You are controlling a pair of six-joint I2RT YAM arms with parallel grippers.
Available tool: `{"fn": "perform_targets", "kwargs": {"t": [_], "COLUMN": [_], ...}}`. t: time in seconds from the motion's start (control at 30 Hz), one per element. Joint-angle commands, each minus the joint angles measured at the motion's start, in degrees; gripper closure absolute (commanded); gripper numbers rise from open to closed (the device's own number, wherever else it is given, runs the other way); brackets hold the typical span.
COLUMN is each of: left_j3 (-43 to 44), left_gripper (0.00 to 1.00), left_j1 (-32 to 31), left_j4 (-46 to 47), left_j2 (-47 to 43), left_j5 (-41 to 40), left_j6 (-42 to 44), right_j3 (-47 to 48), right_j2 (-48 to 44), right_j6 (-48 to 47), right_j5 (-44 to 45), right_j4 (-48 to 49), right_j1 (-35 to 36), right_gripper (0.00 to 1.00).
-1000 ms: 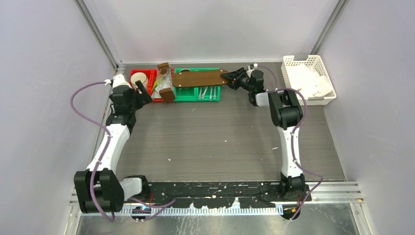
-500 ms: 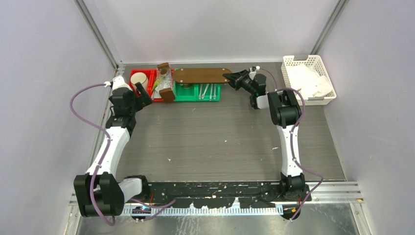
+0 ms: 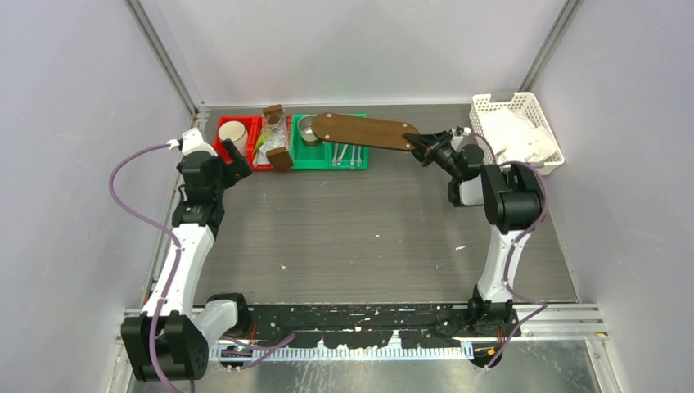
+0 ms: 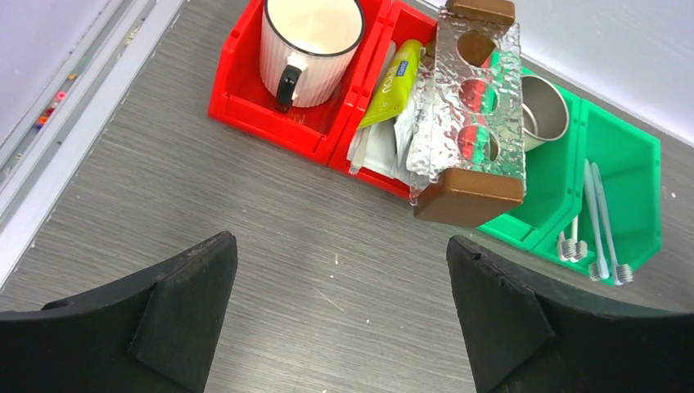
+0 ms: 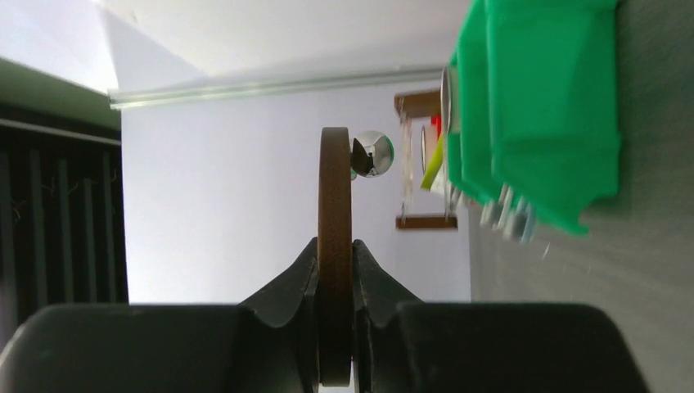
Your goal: Prepare toiletry sets of a toothbrush and toothpaste on the tray
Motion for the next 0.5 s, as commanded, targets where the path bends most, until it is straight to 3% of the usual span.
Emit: {"fn": "perform_targets", "kwargs": {"t": [0.0, 0.27, 0.47], "left_j3": [0.05, 0.54, 0.48], "left_gripper": [0.00, 0.00, 0.00], "left_j1": [-0.08, -0.22, -0.31], "left_j4": [-1.34, -4.52, -5.60], "left_j2": [-4.01, -8.63, -9.85], "left_j5": [0.53, 1.87, 3.18], "left_j6": [-0.37, -0.40, -0.40], "right_j3": [-11.97, -40.31, -49.04], "right_j2": [-11.41, -28.35, -33.19], "right_j6": [-2.19, -17.53, -21.65], "right_j5": [-2.81, 8.31, 18.36], "right_j4": [4.93, -3.55, -5.57], "right_j1": [1.36, 3.98, 8.36], "right_gripper": [0.99, 0.99, 0.99]}}
